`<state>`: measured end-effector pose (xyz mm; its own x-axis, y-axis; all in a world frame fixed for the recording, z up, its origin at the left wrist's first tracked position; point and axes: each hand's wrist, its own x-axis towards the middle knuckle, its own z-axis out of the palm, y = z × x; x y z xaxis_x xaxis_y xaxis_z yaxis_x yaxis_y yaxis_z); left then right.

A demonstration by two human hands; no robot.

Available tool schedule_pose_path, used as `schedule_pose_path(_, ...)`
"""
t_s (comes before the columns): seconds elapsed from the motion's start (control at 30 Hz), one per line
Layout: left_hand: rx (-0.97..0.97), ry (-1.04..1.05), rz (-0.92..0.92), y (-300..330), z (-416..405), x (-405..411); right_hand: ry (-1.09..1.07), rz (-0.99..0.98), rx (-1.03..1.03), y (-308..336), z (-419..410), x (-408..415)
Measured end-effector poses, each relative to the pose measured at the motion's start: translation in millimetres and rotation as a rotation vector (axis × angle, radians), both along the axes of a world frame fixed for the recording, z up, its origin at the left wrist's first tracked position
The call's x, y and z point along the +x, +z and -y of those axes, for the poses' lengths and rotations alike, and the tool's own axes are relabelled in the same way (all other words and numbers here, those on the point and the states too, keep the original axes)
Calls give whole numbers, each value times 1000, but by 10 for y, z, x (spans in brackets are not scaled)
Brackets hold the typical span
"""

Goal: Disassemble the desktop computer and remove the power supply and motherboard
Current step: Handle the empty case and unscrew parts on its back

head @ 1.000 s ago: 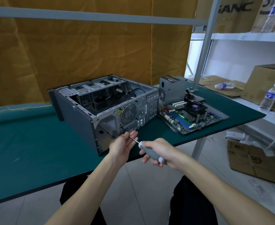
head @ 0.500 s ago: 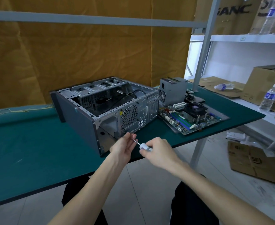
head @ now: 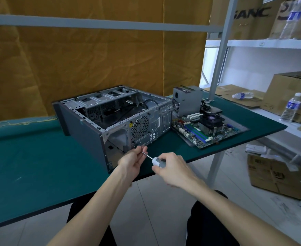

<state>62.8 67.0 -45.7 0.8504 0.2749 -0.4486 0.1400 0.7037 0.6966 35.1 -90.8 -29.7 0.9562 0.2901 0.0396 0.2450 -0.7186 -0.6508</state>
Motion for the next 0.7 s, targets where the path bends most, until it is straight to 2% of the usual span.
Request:
schedule_pose_path(0.07,-16,-4,30,3,6,-7,-2,-458,284,86,16,34)
schedule_pose_path(0.1,-27,-3,44,0,7,-9,-1,-632,377,136,29,45)
schedule_pose_path(0.13,-43,-4,52,-4,6,-15,6,-697,412,165,47,58)
schedule_pose_path(0.17,-57,-5,50,-1,6,-22,13,-644,393,181,54,64)
schedule_pose_path(0.2,-67,-1,37,6,6,-21,17,-487,292,187,53,67)
schedule_pose_path(0.27,-81,33,1,10,7,-2,-16,-33,-36,146,24,60)
schedule_pose_path(0.3,-95,53,-14,13,12,7,-33,115,-130,132,-6,37)
schedule_pose_path(0.33,-117,72,-25,16,24,16,-37,147,-132,128,-43,10)
schedule_pose_path(0.37,-139,88,-29,26,40,21,-27,86,-110,119,-70,-8)
schedule_pose_path(0.47,-169,113,-16,41,73,33,3,-319,13,141,-84,1)
schedule_pose_path(0.53,-148,108,-9,47,69,31,-1,-462,40,167,-57,7)
schedule_pose_path(0.57,-135,107,-10,45,68,28,4,-423,-25,171,-44,11)
schedule_pose_path(0.63,-99,109,-16,25,85,32,10,-213,-207,140,-35,-14)
schedule_pose_path(0.7,-57,139,-36,28,113,27,7,-26,-271,136,-84,-83)
